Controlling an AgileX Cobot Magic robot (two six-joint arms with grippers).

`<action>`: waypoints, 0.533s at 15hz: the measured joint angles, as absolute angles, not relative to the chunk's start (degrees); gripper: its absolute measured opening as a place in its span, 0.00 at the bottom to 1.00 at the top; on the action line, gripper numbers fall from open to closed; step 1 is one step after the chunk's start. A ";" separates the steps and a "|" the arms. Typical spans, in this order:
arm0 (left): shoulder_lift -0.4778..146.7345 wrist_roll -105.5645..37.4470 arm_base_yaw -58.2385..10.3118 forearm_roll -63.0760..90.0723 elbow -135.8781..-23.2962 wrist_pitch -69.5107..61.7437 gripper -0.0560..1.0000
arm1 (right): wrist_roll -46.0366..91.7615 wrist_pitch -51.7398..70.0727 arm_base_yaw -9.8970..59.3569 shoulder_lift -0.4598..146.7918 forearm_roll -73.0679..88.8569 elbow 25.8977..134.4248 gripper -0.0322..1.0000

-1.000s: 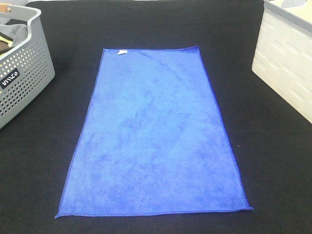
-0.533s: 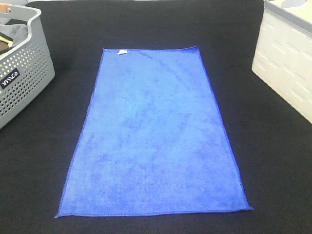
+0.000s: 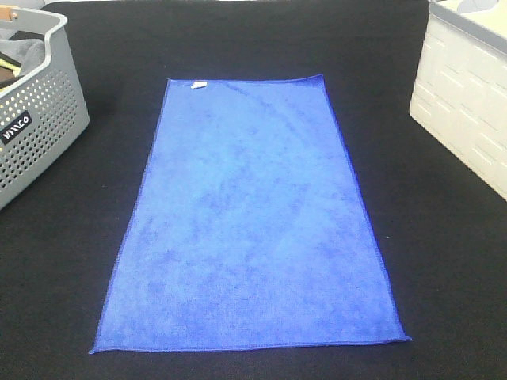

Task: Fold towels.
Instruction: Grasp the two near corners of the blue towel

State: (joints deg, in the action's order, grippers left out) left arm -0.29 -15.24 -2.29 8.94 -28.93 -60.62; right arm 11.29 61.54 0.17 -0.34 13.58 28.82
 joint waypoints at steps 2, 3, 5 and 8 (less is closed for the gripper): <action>-0.29 -15.24 -2.29 8.94 -28.93 -60.62 0.73 | 11.29 61.54 0.17 -0.34 13.58 28.82 0.76; -0.29 -15.24 -2.29 8.94 -28.93 -60.62 0.73 | 11.29 61.54 0.17 -0.34 13.58 28.82 0.76; -0.29 -15.24 -2.29 8.94 -28.93 -60.62 0.73 | 11.29 61.54 0.17 -0.34 13.58 28.82 0.76; -0.29 -15.24 -2.29 8.94 -28.93 -60.62 0.73 | 11.29 61.54 0.17 -0.34 13.58 28.82 0.76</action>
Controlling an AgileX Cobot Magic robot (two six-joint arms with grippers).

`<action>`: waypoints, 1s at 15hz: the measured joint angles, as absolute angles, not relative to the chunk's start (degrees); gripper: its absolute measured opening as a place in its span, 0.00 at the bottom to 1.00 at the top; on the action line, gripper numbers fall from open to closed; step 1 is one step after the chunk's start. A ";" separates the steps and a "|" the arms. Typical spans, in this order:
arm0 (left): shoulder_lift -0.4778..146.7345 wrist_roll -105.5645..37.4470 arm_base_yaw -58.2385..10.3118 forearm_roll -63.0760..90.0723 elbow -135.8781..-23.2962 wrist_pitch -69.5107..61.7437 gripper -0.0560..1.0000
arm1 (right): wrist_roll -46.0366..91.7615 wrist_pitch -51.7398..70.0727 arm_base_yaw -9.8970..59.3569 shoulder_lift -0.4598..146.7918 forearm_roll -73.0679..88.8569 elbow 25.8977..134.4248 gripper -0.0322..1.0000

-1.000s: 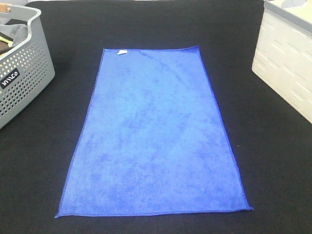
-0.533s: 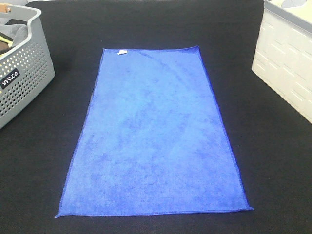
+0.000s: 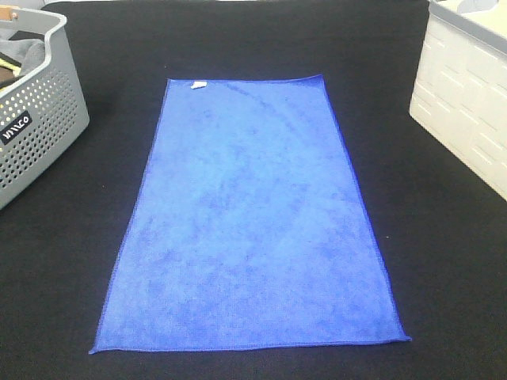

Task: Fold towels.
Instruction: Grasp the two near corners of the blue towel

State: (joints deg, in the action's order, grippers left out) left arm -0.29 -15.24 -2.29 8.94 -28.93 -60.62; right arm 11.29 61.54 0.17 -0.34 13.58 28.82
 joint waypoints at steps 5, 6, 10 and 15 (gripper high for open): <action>-0.29 -15.24 -2.29 8.94 -28.93 -60.62 0.73 | 11.29 61.54 0.17 -0.34 13.58 28.82 0.76; -0.29 -15.24 -2.29 8.94 -28.93 -60.62 0.73 | 11.29 61.54 0.17 -0.34 13.58 28.82 0.76; -0.29 -15.24 -2.29 8.94 -28.93 -60.62 0.73 | 11.29 61.54 0.17 -0.34 13.58 28.82 0.76; -0.29 -15.24 -2.29 9.28 -28.93 -60.62 0.73 | 9.63 61.54 0.17 -0.34 12.95 28.82 0.76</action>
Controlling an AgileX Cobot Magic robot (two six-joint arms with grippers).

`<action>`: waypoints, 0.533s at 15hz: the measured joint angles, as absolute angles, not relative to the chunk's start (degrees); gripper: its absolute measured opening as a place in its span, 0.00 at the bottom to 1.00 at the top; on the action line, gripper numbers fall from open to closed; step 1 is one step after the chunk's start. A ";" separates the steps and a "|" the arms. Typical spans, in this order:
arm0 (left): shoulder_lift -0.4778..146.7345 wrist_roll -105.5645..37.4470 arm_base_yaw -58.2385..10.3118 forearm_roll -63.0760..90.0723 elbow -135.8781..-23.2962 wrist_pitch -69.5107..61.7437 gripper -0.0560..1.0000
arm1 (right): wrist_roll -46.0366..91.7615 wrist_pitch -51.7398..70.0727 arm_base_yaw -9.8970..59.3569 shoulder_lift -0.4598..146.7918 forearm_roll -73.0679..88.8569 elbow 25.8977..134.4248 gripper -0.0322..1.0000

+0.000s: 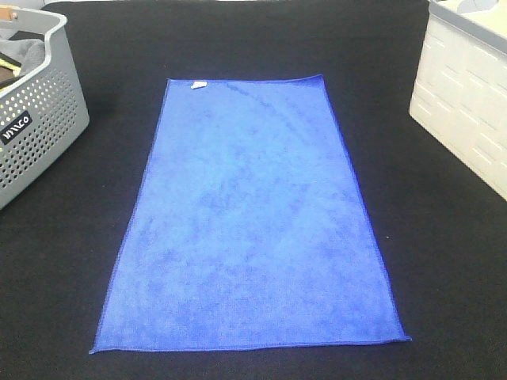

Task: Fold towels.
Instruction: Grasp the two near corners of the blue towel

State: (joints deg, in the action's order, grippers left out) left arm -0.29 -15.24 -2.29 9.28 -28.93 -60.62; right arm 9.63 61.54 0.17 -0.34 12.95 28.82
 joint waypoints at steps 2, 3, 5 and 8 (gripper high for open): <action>-0.29 -15.24 -2.29 9.17 -28.93 -60.50 0.73 | 8.14 61.42 0.17 -0.34 12.49 28.82 0.76; -0.29 -14.55 -2.29 9.17 -29.22 -59.64 0.73 | 7.05 61.02 0.17 -0.34 12.49 28.82 0.76; -0.29 -12.38 -2.29 9.17 -29.79 -52.88 0.73 | 4.64 59.59 0.17 0.11 11.40 28.99 0.76; 0.74 -7.16 -2.29 9.57 -29.91 -42.80 0.73 | 0.00 53.63 0.17 5.73 10.89 29.51 0.76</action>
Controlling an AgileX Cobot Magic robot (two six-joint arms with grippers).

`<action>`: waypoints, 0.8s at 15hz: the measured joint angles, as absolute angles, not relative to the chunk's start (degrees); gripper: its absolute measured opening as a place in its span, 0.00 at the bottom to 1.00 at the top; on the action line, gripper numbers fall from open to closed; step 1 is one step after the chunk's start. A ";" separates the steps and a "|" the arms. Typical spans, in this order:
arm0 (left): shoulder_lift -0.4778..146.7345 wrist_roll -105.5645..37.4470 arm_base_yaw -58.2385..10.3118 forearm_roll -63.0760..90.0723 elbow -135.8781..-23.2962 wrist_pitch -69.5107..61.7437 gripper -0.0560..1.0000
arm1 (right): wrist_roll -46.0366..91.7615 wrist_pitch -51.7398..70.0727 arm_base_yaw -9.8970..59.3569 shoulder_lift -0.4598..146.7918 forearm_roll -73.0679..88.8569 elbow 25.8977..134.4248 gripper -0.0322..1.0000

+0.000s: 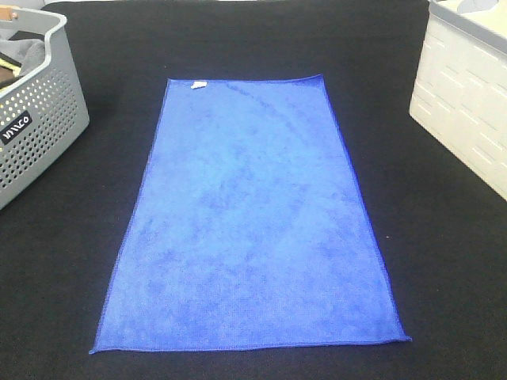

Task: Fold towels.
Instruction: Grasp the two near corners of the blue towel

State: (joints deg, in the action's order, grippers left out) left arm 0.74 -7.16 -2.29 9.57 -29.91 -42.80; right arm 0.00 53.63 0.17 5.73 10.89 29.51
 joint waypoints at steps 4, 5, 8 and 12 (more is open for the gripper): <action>14.38 -1.38 -2.29 15.76 -29.16 -32.72 0.73 | -3.50 44.58 0.17 21.94 15.07 29.97 0.76; 19.19 -1.20 -2.29 18.68 -29.16 -32.60 0.73 | -3.61 43.37 0.17 26.36 16.50 30.08 0.76; 39.25 -4.30 -2.29 29.79 -29.16 -32.77 0.73 | 0.97 42.11 0.17 43.95 20.80 30.08 0.76; 61.65 -17.30 -2.29 39.30 -29.16 -34.38 0.73 | 11.46 43.66 0.17 61.82 27.50 32.83 0.76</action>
State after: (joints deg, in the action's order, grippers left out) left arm 61.65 -17.30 -2.29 39.30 -29.16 -34.38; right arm 11.46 43.66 0.17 61.82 27.50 32.83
